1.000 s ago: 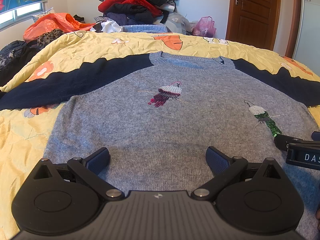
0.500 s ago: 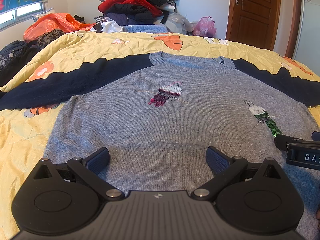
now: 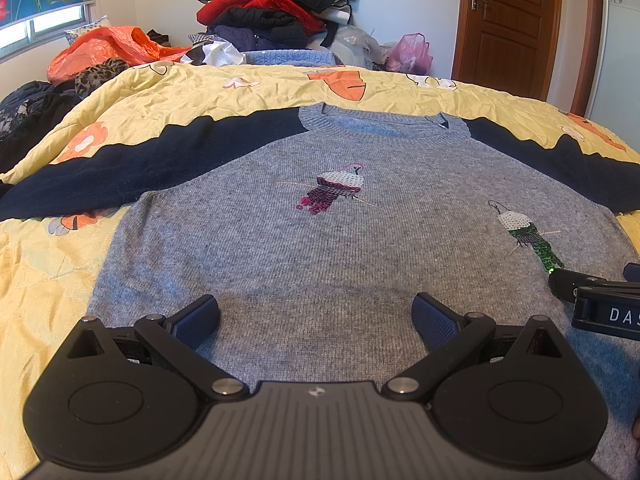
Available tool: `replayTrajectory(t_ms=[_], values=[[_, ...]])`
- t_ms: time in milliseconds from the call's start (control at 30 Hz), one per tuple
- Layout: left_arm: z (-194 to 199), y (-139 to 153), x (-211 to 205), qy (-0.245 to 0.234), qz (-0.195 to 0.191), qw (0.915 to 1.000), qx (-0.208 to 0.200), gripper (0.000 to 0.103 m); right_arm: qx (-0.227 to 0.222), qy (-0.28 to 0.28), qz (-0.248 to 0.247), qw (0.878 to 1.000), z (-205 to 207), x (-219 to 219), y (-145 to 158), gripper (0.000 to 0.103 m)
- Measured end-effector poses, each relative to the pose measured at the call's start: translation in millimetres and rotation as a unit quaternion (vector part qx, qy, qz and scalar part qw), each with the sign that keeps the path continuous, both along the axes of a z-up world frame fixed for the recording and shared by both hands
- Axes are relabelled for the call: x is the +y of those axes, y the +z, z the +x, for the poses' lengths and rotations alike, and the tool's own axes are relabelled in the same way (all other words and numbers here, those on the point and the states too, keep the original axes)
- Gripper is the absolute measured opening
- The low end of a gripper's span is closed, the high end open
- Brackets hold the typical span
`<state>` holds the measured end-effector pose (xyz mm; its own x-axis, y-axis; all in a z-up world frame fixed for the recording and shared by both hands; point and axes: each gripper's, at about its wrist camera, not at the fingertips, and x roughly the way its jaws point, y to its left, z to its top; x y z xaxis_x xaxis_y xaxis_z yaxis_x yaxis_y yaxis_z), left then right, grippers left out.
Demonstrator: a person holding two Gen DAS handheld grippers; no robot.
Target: Fold small clothes
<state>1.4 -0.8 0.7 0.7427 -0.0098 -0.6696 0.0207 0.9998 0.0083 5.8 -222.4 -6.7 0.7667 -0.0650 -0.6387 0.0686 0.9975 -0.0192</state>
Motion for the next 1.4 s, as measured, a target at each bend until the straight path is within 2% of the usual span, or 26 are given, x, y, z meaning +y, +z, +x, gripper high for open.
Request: replayTrajectory(t_ms=[633, 733, 800, 867, 933, 1000, 1067, 1167, 1300, 1400], values=[[0, 0, 0, 0.000, 0.000, 1.0000, 0.000, 0.103, 0.005, 0.002, -0.002, 1.000, -1, 1, 0, 0.103], [0, 0, 0, 0.000, 0.000, 1.0000, 0.000, 0.103, 0.005, 0.026, -0.031, 0.999, 5, -2, 13, 0.102], [0, 0, 0, 0.000, 0.000, 1.0000, -0.001, 0.103, -0.045, 0.014, -0.052, 0.998, 9, -15, 30, 0.103], [0, 0, 0, 0.000, 0.000, 1.0000, -0.001, 0.103, -0.086, 0.010, -0.050, 0.995, 19, -42, 45, 0.103], [0, 0, 0, 0.000, -0.001, 1.0000, -0.001, 0.103, -0.094, -0.004, -0.014, 0.995, 37, -85, 55, 0.103], [0, 0, 0, 0.000, -0.001, 1.0000, -0.001, 0.103, -0.077, -0.043, 0.050, 0.995, 59, -141, 58, 0.103], [0, 0, 0, 0.000, -0.001, 1.0000, -0.001, 0.103, -0.068, -0.098, 0.139, 0.983, 76, -205, 52, 0.102], [0, 0, 0, 0.000, -0.001, 1.0000, -0.001, 0.103, -0.088, -0.180, 0.243, 0.949, 83, -286, 32, 0.096], [0, 0, -1, 0.001, -0.001, 1.0000, -0.001, 0.103, -0.123, -0.270, 0.319, 0.900, 79, -354, 9, 0.094], [0, 0, 0, 0.000, -0.001, 1.0000, -0.001, 0.103, -0.137, -0.290, 0.362, 0.875, 84, -375, -10, 0.089]])
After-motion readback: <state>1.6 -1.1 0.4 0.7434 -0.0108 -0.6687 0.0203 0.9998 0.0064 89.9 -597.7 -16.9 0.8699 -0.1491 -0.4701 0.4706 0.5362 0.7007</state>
